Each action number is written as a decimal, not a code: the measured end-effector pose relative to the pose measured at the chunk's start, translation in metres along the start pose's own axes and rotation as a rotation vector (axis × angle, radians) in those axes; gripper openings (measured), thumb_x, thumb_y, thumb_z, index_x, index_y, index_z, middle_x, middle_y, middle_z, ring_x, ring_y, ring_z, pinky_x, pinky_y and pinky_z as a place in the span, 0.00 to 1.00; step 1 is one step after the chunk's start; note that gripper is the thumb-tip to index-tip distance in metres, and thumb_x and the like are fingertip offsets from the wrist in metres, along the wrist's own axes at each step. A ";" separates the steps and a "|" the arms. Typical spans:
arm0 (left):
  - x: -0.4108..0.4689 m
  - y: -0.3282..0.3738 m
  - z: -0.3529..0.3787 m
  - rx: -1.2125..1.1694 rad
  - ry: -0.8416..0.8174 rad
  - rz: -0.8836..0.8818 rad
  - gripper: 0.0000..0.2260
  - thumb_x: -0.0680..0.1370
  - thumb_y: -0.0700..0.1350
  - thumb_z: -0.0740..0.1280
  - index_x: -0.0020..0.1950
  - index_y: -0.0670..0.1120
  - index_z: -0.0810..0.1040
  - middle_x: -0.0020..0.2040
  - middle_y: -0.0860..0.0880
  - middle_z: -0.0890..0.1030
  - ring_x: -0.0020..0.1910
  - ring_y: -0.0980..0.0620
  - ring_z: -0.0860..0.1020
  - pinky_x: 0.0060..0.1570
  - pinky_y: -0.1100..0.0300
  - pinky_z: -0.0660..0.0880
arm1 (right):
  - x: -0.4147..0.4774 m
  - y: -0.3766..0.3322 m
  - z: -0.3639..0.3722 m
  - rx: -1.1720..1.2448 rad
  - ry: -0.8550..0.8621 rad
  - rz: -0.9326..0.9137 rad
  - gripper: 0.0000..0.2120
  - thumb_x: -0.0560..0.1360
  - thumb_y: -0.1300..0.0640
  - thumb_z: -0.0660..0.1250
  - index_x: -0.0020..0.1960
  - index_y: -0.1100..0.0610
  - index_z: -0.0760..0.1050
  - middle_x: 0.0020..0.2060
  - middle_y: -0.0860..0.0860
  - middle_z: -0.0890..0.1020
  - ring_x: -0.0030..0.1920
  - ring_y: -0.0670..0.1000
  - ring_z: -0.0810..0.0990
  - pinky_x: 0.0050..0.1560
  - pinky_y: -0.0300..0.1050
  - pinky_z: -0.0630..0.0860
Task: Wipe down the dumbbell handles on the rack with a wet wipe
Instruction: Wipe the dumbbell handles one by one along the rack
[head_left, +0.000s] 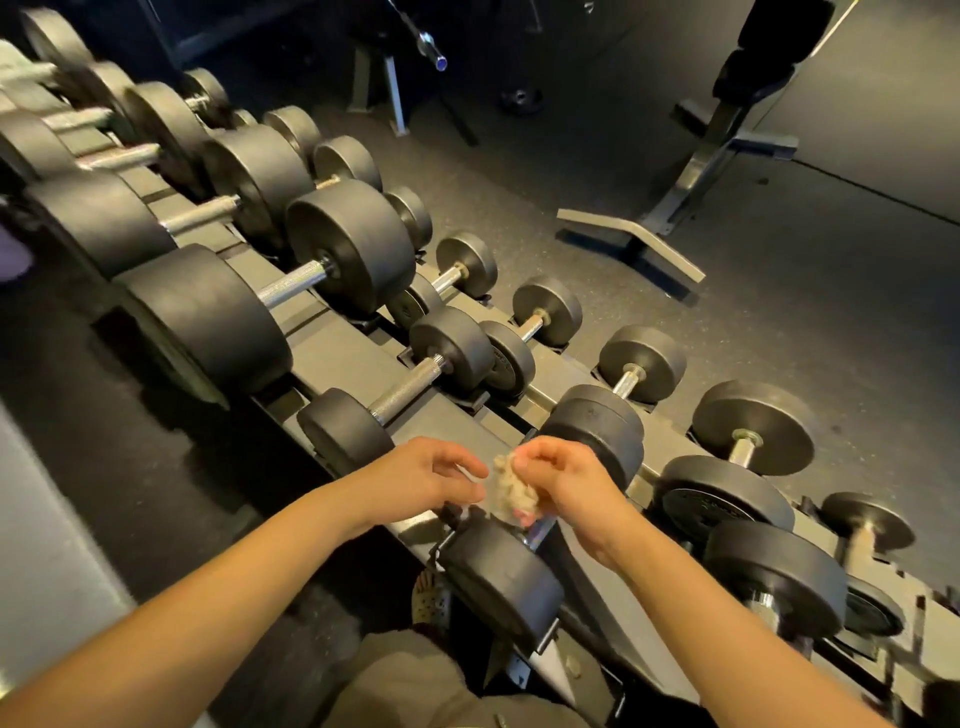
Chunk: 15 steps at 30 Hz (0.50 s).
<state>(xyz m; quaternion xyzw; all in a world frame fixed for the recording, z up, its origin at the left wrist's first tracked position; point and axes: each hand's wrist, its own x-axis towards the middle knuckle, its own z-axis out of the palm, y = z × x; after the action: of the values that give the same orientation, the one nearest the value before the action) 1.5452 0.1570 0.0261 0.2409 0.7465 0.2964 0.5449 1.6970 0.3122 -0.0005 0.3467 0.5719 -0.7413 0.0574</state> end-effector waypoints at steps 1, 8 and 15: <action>-0.003 0.004 -0.002 -0.045 0.019 0.023 0.11 0.77 0.49 0.75 0.59 0.54 0.83 0.50 0.49 0.87 0.49 0.56 0.84 0.55 0.59 0.78 | 0.002 -0.005 0.005 0.158 0.012 0.013 0.08 0.82 0.62 0.64 0.56 0.66 0.79 0.47 0.61 0.85 0.42 0.55 0.85 0.38 0.46 0.83; -0.002 0.015 -0.024 -0.247 0.218 0.059 0.05 0.78 0.43 0.73 0.52 0.42 0.84 0.45 0.43 0.87 0.42 0.50 0.84 0.43 0.57 0.78 | 0.014 -0.030 0.034 0.506 0.074 0.073 0.06 0.79 0.66 0.66 0.53 0.65 0.80 0.51 0.63 0.85 0.50 0.60 0.86 0.49 0.53 0.84; 0.018 0.017 -0.060 -0.159 0.310 -0.012 0.03 0.78 0.40 0.73 0.49 0.41 0.85 0.46 0.43 0.86 0.46 0.49 0.85 0.46 0.58 0.81 | 0.033 -0.040 0.080 0.278 0.198 -0.057 0.07 0.77 0.62 0.72 0.56 0.59 0.80 0.48 0.57 0.86 0.47 0.57 0.87 0.44 0.51 0.84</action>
<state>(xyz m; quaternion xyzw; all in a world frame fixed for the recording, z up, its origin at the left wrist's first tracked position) 1.4836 0.1702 0.0400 0.1439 0.7972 0.3850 0.4423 1.6173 0.2650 0.0211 0.4064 0.4764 -0.7767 -0.0686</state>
